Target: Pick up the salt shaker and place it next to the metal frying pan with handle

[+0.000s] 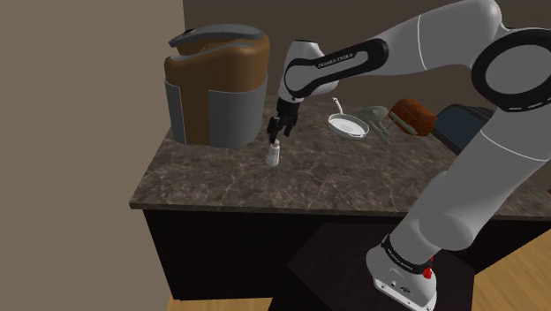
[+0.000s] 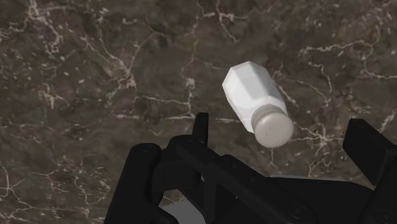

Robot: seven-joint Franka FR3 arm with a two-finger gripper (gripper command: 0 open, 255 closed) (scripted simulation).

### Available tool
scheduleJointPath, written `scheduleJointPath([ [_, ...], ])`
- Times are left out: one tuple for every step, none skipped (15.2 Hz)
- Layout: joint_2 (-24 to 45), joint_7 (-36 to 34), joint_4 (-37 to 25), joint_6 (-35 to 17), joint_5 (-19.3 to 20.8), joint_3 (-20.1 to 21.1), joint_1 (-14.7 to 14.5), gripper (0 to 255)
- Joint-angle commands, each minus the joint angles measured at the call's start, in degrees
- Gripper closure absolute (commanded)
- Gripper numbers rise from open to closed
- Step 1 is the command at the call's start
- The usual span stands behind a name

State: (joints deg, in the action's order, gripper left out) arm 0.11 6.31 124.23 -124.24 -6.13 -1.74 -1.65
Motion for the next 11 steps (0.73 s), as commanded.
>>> scheduleJointPath([
  [0.9,0.1,0.6,-1.5,-0.1,0.1,-0.1,0],
  [1.3,0.1,0.9,-2.2,-0.2,0.1,-0.1,0],
  [1.7,0.2,1.3,-3.0,-0.3,0.2,-0.1,0],
  [2.3,0.2,1.8,-4.1,-0.4,0.2,-0.2,0],
  [2.3,0.2,1.8,-4.1,-0.4,0.2,-0.2,0],
  [2.3,0.2,1.8,-4.1,-0.4,0.2,-0.2,0],
  [2.3,0.2,1.8,-4.1,-0.4,0.2,-0.2,0],
  [2.3,0.2,1.8,-4.1,-0.4,0.2,-0.2,0],
  [2.3,0.2,1.8,-4.1,-0.4,0.2,-0.2,0],
  [2.3,0.2,1.8,-4.1,-0.4,0.2,-0.2,0],
  [2.3,0.2,1.8,-4.1,-0.4,0.2,-0.2,0],
])
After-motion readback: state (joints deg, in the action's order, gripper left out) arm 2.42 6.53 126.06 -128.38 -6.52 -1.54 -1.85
